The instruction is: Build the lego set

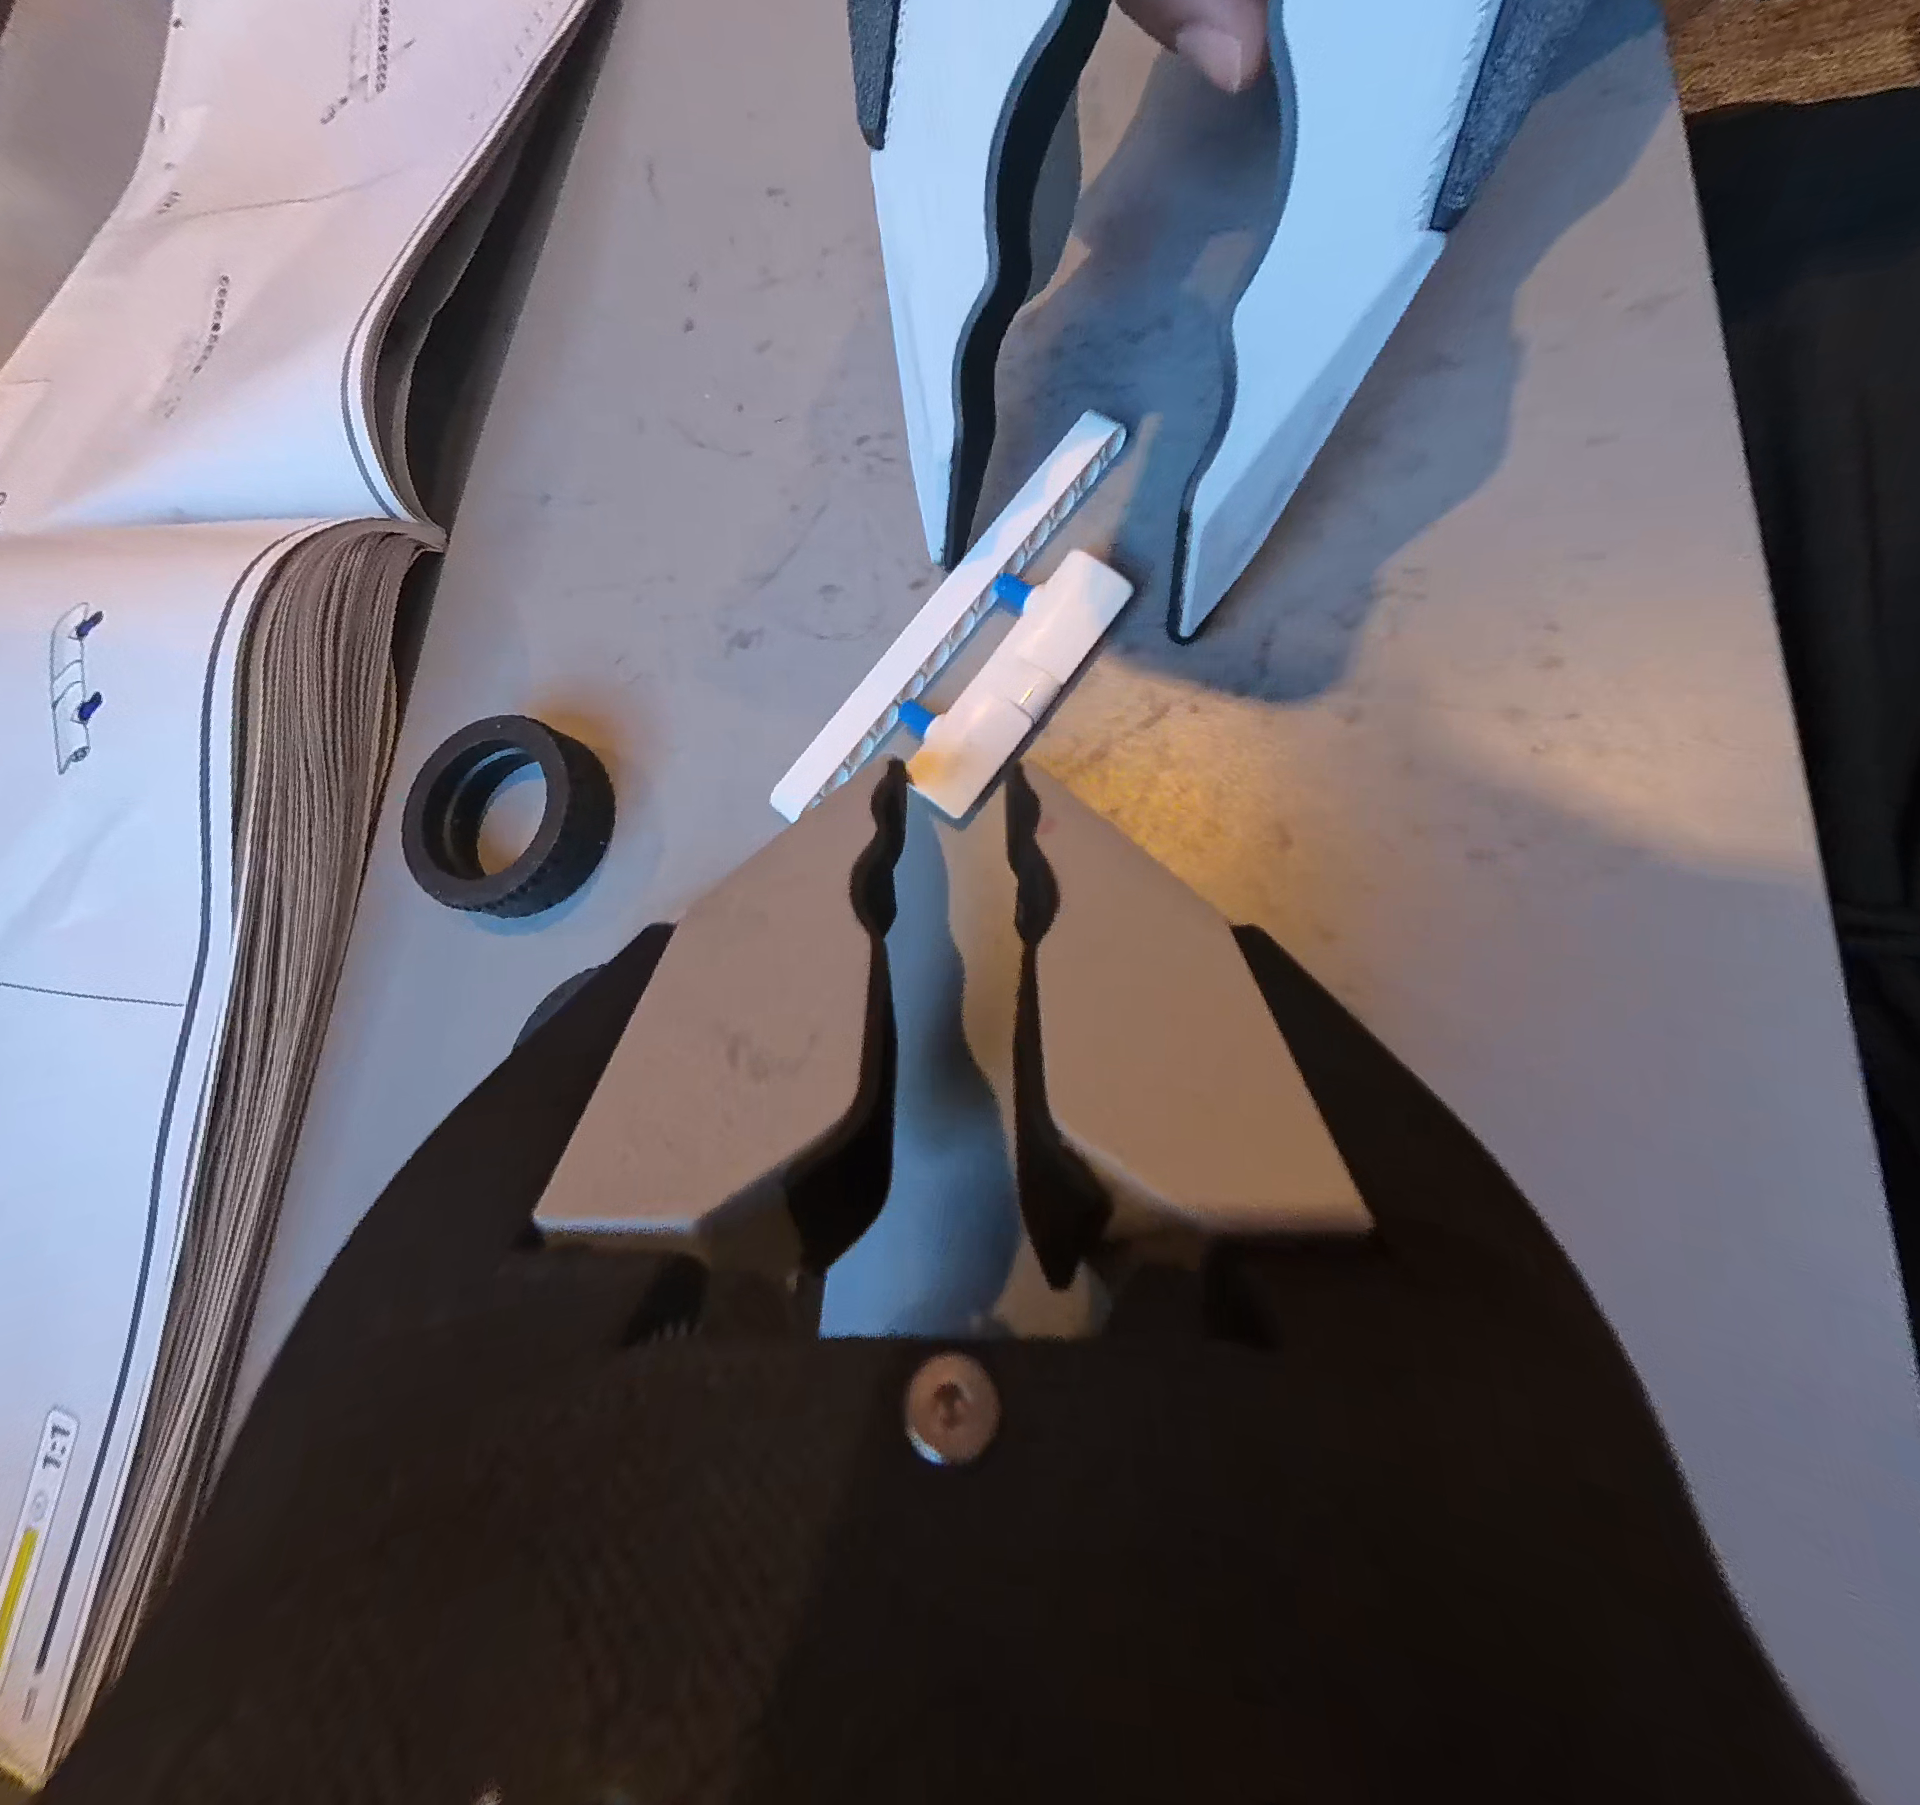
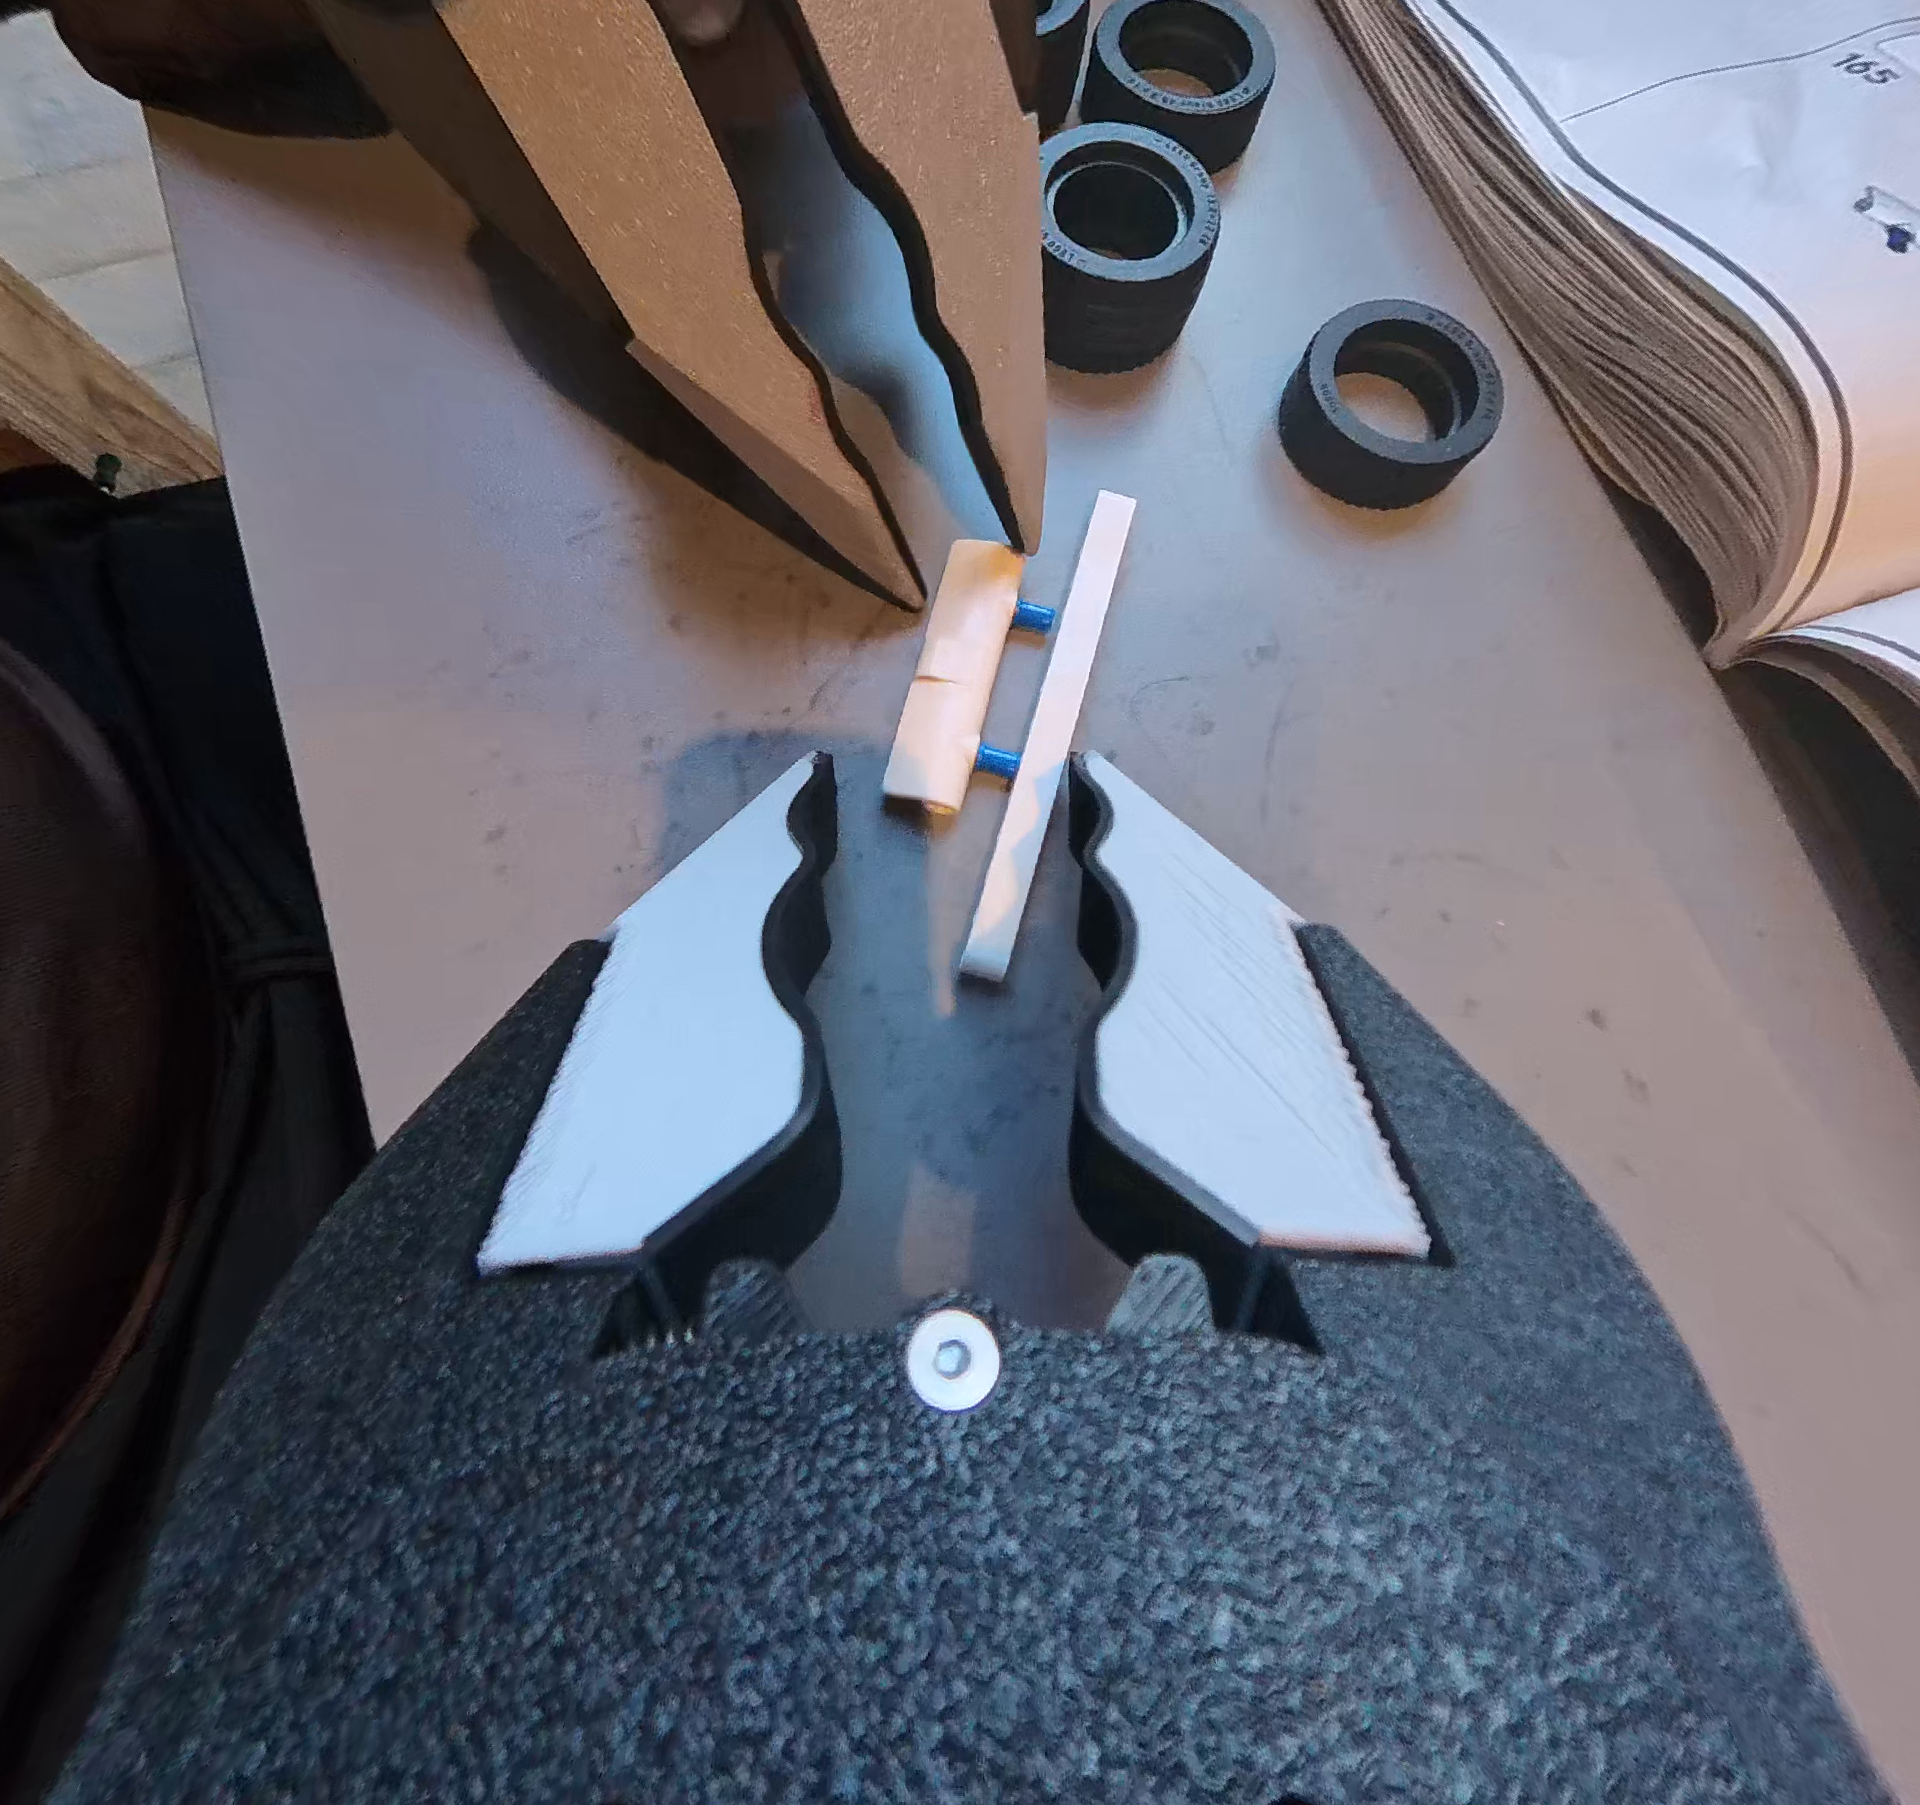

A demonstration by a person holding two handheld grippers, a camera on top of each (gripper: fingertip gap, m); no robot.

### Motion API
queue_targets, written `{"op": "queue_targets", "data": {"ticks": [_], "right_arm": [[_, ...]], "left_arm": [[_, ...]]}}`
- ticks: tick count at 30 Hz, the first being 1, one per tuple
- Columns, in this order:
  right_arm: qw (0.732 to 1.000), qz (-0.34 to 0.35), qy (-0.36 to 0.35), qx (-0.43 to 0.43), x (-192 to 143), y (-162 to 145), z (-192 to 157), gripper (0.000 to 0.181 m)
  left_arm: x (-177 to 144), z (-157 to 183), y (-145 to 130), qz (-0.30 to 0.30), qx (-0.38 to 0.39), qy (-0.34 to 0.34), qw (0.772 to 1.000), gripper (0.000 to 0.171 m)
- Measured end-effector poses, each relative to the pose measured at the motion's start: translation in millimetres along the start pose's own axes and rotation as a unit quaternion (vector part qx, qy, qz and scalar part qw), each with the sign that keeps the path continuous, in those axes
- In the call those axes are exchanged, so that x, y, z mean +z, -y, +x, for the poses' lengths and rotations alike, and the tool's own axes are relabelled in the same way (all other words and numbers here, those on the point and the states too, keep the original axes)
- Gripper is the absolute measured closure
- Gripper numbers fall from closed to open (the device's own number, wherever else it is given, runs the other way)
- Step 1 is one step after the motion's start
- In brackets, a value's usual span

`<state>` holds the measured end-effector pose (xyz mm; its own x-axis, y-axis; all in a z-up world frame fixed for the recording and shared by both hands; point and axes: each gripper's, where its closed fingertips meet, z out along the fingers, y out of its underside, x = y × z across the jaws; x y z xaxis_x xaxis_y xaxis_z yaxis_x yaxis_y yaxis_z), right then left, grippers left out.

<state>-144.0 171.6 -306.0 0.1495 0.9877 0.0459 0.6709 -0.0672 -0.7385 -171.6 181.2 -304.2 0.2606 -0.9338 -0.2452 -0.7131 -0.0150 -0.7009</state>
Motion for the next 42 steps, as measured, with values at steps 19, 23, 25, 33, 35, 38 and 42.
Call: {"op": "queue_targets", "data": {"ticks": [19,23,25,33,35,38,42], "right_arm": [[1.0,0.013,0.0,-0.004,-2,3,2,0.136],[1.0,0.005,-0.015,-0.01,-3,-1,3,0.133],[1.0,0.009,-0.027,-0.013,-7,-2,3,0.132],[0.999,-0.002,-0.038,0.008,-16,-13,-3,0.13],[0.999,-0.003,-0.047,0.015,-17,-13,-2,0.126],[0.998,-0.001,-0.049,0.032,-16,-11,-3,0.12],[0.997,0.003,-0.06,0.055,-13,-6,0,0.121]], "left_arm": [[2,0,2,0.004,0.01,0.009,1.0,0.156],[2,-1,2,0.004,0.013,0.014,1.0,0.156],[2,-1,2,0.004,0.016,0.019,1.0,0.154],[-8,-7,9,0.025,0.024,0.024,0.999,0.129],[-14,-11,16,0.041,0.031,0.016,0.999,0.126],[-9,-17,16,0.022,0.041,-0.006,0.999,0.111],[6,-7,7,-0.019,0.05,-0.064,0.997,0.103]]}}
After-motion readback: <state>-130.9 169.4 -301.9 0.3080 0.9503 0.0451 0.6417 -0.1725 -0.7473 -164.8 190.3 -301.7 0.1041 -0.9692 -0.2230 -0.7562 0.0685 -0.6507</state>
